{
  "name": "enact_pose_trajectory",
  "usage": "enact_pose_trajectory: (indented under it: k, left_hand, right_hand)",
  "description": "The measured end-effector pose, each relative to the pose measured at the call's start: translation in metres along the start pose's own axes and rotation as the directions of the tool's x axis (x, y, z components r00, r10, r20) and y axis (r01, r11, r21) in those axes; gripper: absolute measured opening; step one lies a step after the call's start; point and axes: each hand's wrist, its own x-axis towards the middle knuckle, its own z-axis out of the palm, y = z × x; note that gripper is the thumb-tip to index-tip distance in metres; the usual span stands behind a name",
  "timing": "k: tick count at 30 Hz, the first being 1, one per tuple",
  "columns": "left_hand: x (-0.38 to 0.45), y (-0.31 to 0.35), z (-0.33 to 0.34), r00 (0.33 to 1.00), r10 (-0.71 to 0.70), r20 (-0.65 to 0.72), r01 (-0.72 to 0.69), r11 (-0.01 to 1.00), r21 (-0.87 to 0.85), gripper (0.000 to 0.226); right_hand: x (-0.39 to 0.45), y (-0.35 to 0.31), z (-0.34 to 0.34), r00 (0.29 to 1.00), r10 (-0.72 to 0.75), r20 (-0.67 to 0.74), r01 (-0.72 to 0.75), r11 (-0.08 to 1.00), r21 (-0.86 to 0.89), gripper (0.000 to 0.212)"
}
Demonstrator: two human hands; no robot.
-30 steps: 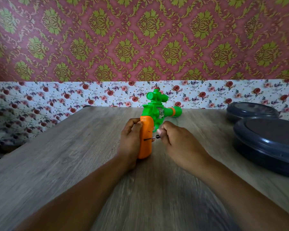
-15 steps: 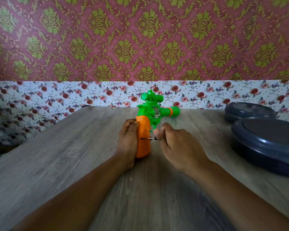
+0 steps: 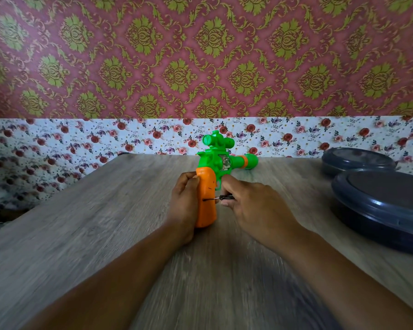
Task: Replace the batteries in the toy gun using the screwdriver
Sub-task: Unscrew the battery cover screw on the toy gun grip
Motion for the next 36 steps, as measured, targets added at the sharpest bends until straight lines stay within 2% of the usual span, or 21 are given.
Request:
enact_pose_trajectory:
  k: [2, 4, 6, 9, 12, 16, 19, 21, 23, 25, 29, 32, 36]
  left_hand:
    - [0.0, 0.0, 0.0, 1.0, 0.008, -0.009, -0.008, 1.0, -0.002, 0.023]
    - [-0.001, 0.001, 0.001, 1.0, 0.006, -0.018, -0.006, 1.0, -0.009, 0.023]
    - [-0.002, 0.002, 0.001, 1.0, 0.002, -0.011, -0.003, 1.0, -0.011, 0.021]
    - [-0.005, 0.005, 0.001, 1.0, 0.004, 0.014, -0.003, 1.0, -0.008, 0.019]
    - [-0.006, 0.005, 0.001, 1.0, 0.004, 0.003, -0.004, 1.0, -0.001, 0.02]
    - [-0.005, 0.005, 0.001, 1.0, 0.01, -0.008, -0.01, 1.0, 0.009, 0.021]
    - [-0.006, 0.006, 0.001, 1.0, 0.024, -0.003, -0.024, 1.0, -0.004, 0.02]
    - [-0.007, 0.006, 0.002, 1.0, 0.03, 0.002, -0.03, 1.0, 0.008, 0.02]
    - [-0.007, 0.007, 0.001, 1.0, 0.028, 0.006, -0.029, 1.0, 0.013, 0.021]
    - [-0.008, 0.008, 0.001, 1.0, 0.025, 0.009, -0.025, 1.0, 0.006, 0.021]
    - [-0.01, 0.011, 0.001, 0.999, 0.005, 0.038, -0.004, 0.999, -0.041, 0.017]
    - [-0.009, 0.009, 0.001, 0.999, 0.007, 0.042, -0.006, 0.999, -0.035, 0.017]
    - [-0.008, 0.008, 0.001, 0.999, 0.024, 0.046, -0.022, 0.999, -0.034, 0.017]
  right_hand:
    - [0.0, -0.001, 0.0, 0.995, 0.075, 0.068, -0.087, 0.978, 0.189, 0.016]
    - [-0.001, -0.001, 0.0, 0.988, 0.11, 0.104, -0.135, 0.952, 0.276, 0.017]
    - [-0.001, 0.0, 0.001, 0.982, 0.132, 0.137, -0.161, 0.959, 0.234, 0.019]
    - [-0.002, 0.002, 0.005, 0.979, 0.142, 0.143, -0.154, 0.986, 0.071, 0.02]
    - [0.0, 0.002, 0.005, 0.989, 0.132, 0.071, -0.14, 0.984, 0.113, 0.021]
    - [0.0, 0.001, 0.003, 0.992, 0.124, -0.017, -0.119, 0.975, 0.186, 0.013]
    - [0.001, -0.003, 0.003, 0.982, 0.184, -0.041, -0.159, 0.923, 0.349, 0.004]
    - [0.002, -0.005, 0.004, 0.977, 0.212, 0.022, -0.196, 0.85, 0.489, 0.006]
    - [0.002, -0.008, 0.005, 0.976, 0.204, 0.078, -0.214, 0.818, 0.534, 0.007]
    - [0.001, -0.01, 0.006, 0.973, 0.219, 0.067, -0.221, 0.824, 0.522, 0.007]
    - [0.0, -0.009, 0.005, 0.962, 0.274, -0.002, -0.258, 0.906, 0.336, 0.031]
    - [0.001, -0.005, 0.003, 0.965, 0.261, 0.011, -0.253, 0.924, 0.285, 0.028]
    - [0.002, -0.006, 0.002, 0.977, 0.2, 0.075, -0.213, 0.941, 0.262, 0.012]
